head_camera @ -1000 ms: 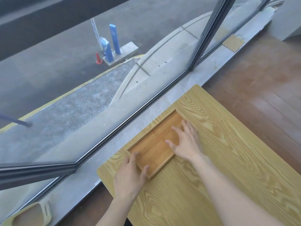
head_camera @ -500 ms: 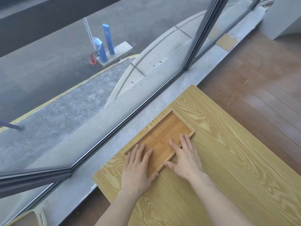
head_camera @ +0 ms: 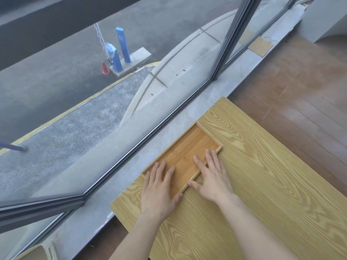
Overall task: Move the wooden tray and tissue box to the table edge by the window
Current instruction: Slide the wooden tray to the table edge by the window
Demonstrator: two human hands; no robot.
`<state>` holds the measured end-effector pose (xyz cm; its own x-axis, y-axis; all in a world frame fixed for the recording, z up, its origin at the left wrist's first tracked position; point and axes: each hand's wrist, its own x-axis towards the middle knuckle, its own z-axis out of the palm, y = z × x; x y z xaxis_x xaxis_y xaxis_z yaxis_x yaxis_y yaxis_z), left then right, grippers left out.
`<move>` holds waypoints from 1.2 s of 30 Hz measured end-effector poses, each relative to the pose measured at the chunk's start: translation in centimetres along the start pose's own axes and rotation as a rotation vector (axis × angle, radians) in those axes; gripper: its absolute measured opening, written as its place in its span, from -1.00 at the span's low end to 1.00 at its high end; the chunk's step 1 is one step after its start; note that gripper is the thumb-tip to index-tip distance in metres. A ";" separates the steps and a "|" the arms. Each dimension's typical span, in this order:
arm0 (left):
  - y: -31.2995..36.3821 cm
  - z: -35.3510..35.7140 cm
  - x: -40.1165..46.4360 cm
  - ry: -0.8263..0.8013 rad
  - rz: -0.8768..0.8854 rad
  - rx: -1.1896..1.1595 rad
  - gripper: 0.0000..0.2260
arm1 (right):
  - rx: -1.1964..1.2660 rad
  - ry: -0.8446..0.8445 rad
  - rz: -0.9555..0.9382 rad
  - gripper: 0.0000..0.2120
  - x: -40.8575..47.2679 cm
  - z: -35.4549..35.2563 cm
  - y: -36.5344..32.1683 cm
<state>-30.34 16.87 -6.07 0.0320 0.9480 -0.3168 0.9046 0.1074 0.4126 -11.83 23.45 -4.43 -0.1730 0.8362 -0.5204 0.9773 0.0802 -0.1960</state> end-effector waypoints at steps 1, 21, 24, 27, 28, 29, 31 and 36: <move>0.0 -0.1 0.1 -0.001 -0.001 -0.001 -0.24 | 0.003 -0.008 0.004 -0.08 0.1 0.0 0.0; 2.1 -1.5 1.1 -0.023 0.136 0.046 -0.19 | 0.011 0.088 0.156 -0.08 -4.8 -0.2 2.6; 3.7 -1.6 1.4 -0.040 0.201 0.070 -0.17 | 0.036 0.103 0.207 -0.08 -6.6 -0.3 4.0; 5.8 -1.6 1.5 -0.056 0.261 0.094 -0.16 | 0.073 0.122 0.268 -0.07 -8.9 -0.2 5.8; 6.6 -1.5 1.5 -0.062 0.284 0.099 -0.17 | 0.079 0.124 0.292 -0.08 -9.8 -0.2 6.4; 7.4 -1.4 1.3 -0.066 0.307 0.101 -0.16 | 0.084 0.123 0.317 -0.08 -10.7 -0.2 7.0; 9.2 -1.1 0.9 -0.070 0.356 0.099 -0.16 | 0.109 0.128 0.367 -0.08 -12.5 0.1 8.1; 15.0 0.1 -0.6 -0.089 0.495 0.136 -0.16 | 0.207 0.179 0.491 -0.10 -17.6 1.1 12.0</move>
<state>-16.68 17.86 0.20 0.5007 0.8454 -0.1861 0.8189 -0.3930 0.4183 2.80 9.10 1.46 0.3378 0.8290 -0.4457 0.8901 -0.4352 -0.1350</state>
